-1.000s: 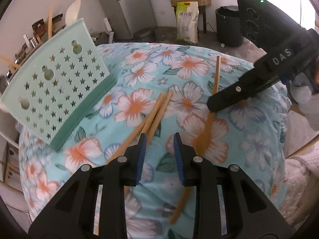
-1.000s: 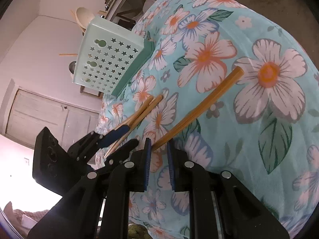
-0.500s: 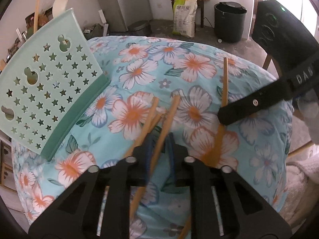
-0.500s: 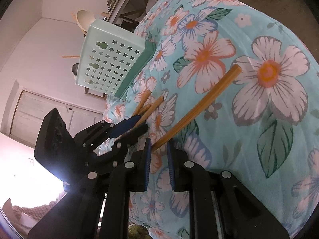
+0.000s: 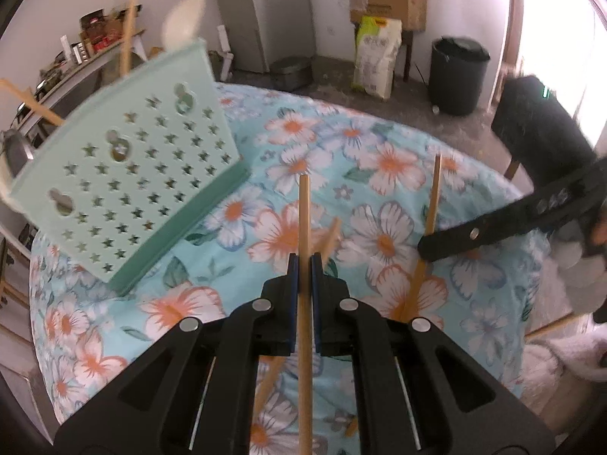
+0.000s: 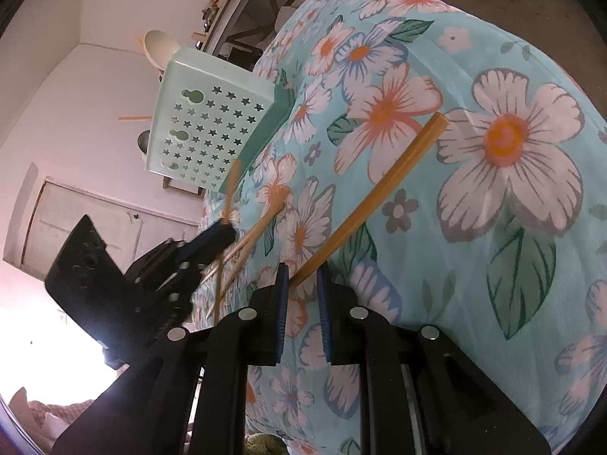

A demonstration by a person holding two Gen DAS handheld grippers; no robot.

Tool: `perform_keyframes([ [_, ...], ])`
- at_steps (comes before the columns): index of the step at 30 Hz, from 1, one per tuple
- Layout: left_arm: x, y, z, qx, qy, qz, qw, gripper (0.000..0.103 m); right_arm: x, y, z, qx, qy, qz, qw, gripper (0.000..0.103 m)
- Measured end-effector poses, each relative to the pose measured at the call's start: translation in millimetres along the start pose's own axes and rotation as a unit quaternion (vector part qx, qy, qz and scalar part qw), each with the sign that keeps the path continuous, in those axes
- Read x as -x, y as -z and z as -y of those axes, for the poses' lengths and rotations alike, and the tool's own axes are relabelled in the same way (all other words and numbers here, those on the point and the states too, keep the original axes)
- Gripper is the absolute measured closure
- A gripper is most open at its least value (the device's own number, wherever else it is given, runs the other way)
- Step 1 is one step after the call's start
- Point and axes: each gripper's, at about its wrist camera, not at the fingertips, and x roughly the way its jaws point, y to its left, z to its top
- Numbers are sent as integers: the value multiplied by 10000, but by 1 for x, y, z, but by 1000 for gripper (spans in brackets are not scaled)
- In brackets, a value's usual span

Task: Organize utensils
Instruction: 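Lift and carry chopsticks with both tools up to the green holder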

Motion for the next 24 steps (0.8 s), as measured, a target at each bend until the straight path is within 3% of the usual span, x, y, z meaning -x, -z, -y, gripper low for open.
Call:
perform_keyframes([
  [4,25,-5,-13,422,44,325,9986,97,2,2,-1,-9,-5,54,10000,88],
  [9,54,-10,-37,1124,254,756,9905,97,6,3,-8,40,-1,142,9999,89],
  [17,96,-12,-70,2014,643,1448,9666,97,10,-2,-27,239,-95,301,9992,92],
  [24,118,-14,-86,2383,762,1942,9485,97,13,-5,-43,421,-192,440,9980,94],
])
